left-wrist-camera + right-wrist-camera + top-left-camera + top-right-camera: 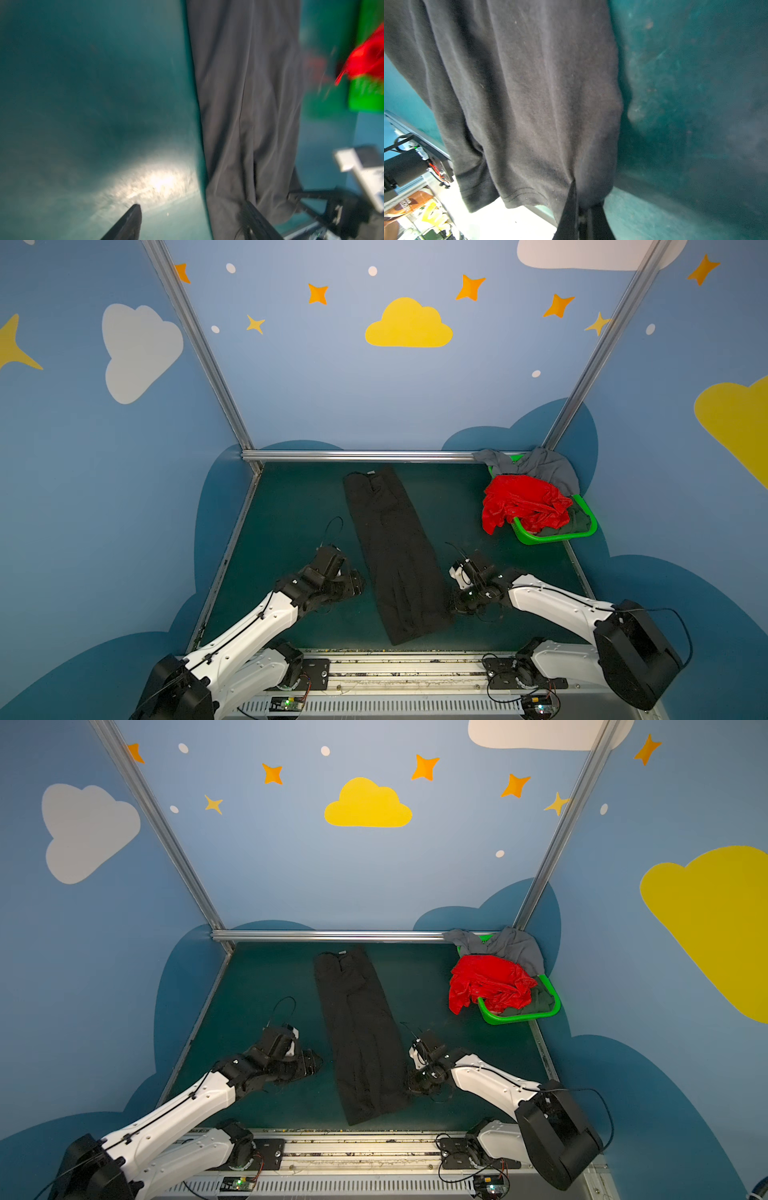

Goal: Fold and stack the t-shirts
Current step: 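Release the far end with the left gripper and move it to the strip's near end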

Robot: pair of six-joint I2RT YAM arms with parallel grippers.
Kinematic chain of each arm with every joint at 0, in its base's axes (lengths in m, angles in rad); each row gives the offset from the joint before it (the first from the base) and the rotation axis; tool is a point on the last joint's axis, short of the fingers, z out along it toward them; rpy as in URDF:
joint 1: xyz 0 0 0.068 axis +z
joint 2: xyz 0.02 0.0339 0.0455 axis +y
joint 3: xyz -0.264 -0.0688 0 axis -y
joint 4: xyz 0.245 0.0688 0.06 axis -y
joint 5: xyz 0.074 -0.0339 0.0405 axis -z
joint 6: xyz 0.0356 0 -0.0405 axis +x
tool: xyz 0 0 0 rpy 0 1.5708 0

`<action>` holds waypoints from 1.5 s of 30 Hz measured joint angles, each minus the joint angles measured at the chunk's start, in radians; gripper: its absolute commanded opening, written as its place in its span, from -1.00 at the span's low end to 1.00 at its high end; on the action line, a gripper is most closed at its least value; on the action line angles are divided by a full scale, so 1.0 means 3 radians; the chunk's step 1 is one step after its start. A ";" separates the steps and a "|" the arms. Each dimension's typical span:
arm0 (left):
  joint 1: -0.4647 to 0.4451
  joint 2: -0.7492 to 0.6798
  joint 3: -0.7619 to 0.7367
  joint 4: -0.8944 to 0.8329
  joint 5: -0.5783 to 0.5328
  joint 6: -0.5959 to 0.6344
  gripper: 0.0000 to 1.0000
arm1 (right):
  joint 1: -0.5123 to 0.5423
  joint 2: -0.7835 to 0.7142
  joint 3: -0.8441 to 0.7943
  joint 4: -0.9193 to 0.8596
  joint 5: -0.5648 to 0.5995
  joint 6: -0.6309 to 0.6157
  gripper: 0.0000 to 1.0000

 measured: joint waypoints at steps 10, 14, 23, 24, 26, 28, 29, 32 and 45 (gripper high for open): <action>-0.0313 0.0336 -0.0198 0.0429 0.0107 -0.0244 0.37 | 0.0057 -0.0046 -0.0020 0.0149 -0.0055 0.0189 -1.00; -0.0420 0.0495 -0.0237 0.0525 0.0161 -0.0324 0.38 | 0.0156 -0.0042 -0.0022 0.0228 -0.0065 0.0275 -1.00; -0.0673 0.0666 -0.0308 0.0881 0.0223 -0.0520 0.41 | 0.0198 0.0098 -0.0022 0.0309 -0.0064 0.0371 -1.00; -0.0683 0.0675 -0.0308 0.0923 0.0234 -0.0534 0.41 | 0.0198 0.0112 -0.0022 0.0320 -0.0064 0.0375 -1.00; -0.0708 0.0724 -0.0308 0.1017 0.0262 -0.0559 0.43 | 0.0201 0.0141 -0.0022 0.0345 -0.0065 0.0394 -1.00; -0.0724 0.0769 -0.0306 0.1102 0.0295 -0.0584 0.43 | 0.0206 0.0155 -0.0022 0.0359 -0.0065 0.0406 -1.00; -0.0730 0.0797 -0.0303 0.1141 0.0317 -0.0594 0.43 | 0.0212 0.0159 -0.0022 0.0365 -0.0065 0.0413 -1.00; -0.0748 0.0872 -0.0291 0.1244 0.0380 -0.0619 0.38 | 0.0220 0.0169 -0.0018 0.0374 -0.0065 0.0425 -1.00; -0.1054 0.0715 -0.0332 0.1029 0.0388 -0.0778 0.38 | 0.0224 0.0198 0.0004 0.0370 -0.0064 0.0473 -1.00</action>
